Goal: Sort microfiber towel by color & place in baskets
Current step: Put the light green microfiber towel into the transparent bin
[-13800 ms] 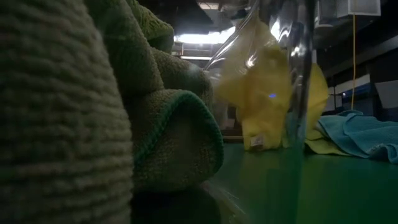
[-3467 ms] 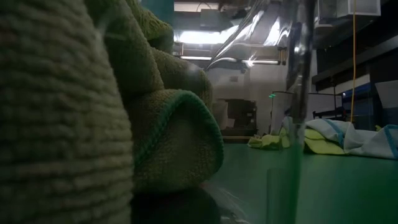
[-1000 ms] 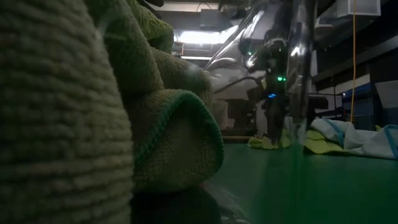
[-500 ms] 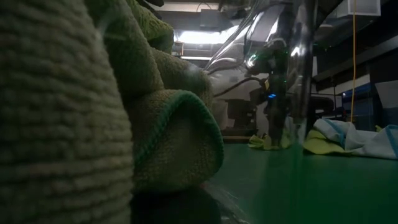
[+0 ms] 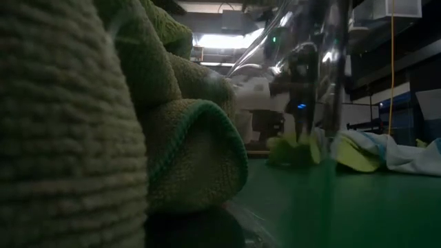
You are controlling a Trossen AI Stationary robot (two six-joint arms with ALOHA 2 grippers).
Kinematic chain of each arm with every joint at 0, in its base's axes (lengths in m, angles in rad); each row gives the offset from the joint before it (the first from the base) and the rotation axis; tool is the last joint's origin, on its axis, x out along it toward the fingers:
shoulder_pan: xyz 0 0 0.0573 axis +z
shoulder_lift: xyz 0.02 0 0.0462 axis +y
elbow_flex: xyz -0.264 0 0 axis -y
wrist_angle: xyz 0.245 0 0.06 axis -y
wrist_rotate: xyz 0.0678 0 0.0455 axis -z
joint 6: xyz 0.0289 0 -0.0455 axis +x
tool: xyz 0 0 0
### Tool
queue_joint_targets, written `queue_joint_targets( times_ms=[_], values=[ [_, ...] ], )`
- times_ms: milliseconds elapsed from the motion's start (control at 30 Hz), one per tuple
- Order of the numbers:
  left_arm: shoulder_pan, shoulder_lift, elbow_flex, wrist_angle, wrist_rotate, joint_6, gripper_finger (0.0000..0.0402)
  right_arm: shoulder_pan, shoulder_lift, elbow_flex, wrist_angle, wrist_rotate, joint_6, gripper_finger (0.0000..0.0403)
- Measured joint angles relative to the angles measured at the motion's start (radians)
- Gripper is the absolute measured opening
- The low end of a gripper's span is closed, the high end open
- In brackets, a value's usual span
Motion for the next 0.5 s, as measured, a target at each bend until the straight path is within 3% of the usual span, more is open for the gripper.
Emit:
queue_joint_targets(
  times_ms=[500],
  values=[
    [0.0, 0.013, 0.0, 0.221, -0.013, 0.229, 0.0137, -0.001, -0.225, 0.155, -0.016, -0.033, 0.05, 0.001]
  ],
)
